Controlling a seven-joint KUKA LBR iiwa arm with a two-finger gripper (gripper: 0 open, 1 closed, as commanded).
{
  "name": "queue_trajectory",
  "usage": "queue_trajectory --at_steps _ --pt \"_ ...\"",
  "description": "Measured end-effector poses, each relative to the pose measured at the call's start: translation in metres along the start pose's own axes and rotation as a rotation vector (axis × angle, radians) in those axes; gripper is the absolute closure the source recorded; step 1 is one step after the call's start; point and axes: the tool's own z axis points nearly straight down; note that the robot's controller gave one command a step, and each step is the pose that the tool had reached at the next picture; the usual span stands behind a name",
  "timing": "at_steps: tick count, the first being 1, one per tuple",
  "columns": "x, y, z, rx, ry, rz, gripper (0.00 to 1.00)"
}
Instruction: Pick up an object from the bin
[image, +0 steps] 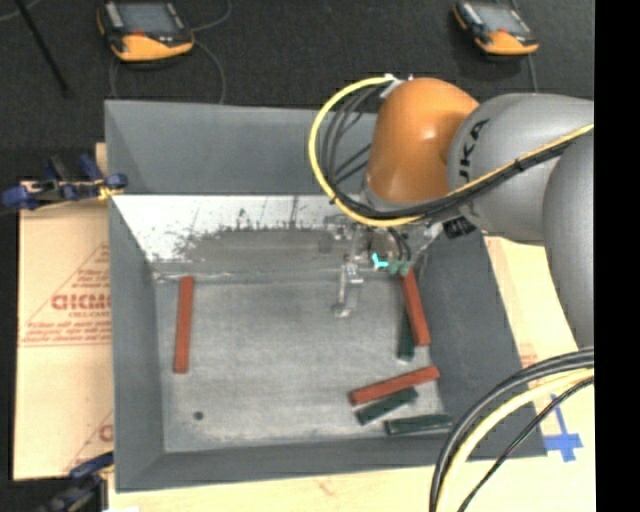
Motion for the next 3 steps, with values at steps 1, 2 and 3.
queue_trajectory --at_steps 1,2,3 --pt "0.033 -0.089 0.049 0.002 -0.001 0.029 0.0" --pt "0.097 -0.145 0.086 0.002 -0.008 -0.408 0.0" --pt "0.021 -0.161 0.084 -0.023 -0.011 -0.696 0.0"
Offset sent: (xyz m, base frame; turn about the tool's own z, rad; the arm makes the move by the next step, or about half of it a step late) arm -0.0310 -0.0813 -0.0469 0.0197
